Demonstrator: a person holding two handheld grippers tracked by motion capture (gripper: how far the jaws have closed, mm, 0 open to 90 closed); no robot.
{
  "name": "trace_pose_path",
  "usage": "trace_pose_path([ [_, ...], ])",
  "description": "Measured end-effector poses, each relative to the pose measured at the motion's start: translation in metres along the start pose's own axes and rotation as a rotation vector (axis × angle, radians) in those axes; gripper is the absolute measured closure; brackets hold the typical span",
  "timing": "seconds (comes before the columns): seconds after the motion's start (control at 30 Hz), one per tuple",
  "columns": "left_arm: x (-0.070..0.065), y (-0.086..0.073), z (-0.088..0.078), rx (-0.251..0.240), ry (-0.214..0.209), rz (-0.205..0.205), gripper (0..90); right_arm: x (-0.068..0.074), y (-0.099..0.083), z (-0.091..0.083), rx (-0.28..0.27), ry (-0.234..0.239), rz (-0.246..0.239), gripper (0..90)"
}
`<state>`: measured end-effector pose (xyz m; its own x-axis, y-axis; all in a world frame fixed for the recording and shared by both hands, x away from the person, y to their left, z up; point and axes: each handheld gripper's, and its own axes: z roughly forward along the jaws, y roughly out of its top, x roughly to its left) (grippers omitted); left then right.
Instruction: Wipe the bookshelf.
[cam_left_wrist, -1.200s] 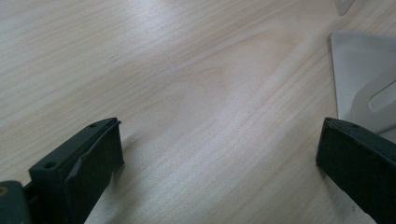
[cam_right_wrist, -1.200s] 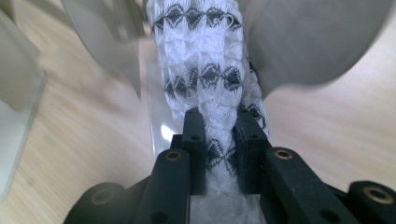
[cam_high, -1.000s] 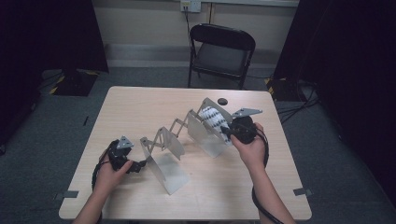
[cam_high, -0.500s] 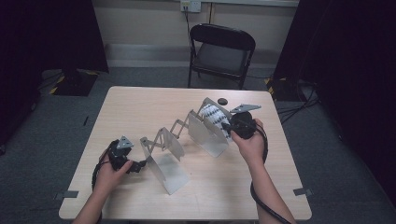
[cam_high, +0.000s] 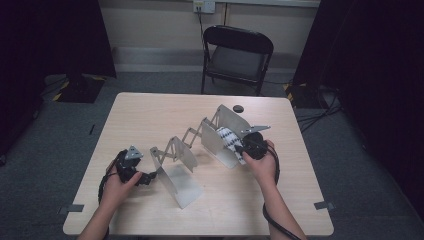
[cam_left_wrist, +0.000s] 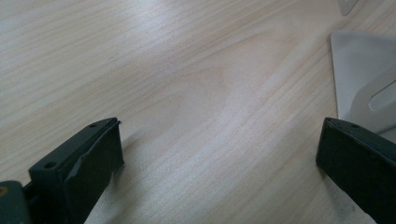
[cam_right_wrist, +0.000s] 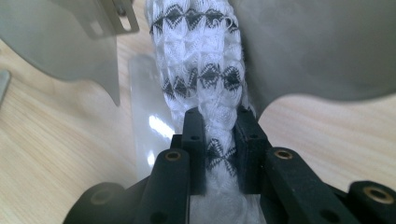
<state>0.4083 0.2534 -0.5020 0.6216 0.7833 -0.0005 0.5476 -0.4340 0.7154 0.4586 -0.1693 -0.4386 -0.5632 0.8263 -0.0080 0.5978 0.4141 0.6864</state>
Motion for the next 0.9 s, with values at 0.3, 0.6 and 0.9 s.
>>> trace_pose_path([
  [0.3,0.000,0.000,0.000,0.000,0.000,0.000,0.2,-0.001,-0.019,0.012,0.040,0.006,0.016,77.0],
  [0.6,0.000,0.000,0.000,0.000,0.000,0.000,0.2,0.008,-0.016,0.005,0.036,-0.002,-0.018,76.9],
  [0.9,0.000,0.000,0.000,0.000,0.000,0.000,0.2,0.010,0.033,-0.045,-0.099,-0.012,-0.057,76.9],
])
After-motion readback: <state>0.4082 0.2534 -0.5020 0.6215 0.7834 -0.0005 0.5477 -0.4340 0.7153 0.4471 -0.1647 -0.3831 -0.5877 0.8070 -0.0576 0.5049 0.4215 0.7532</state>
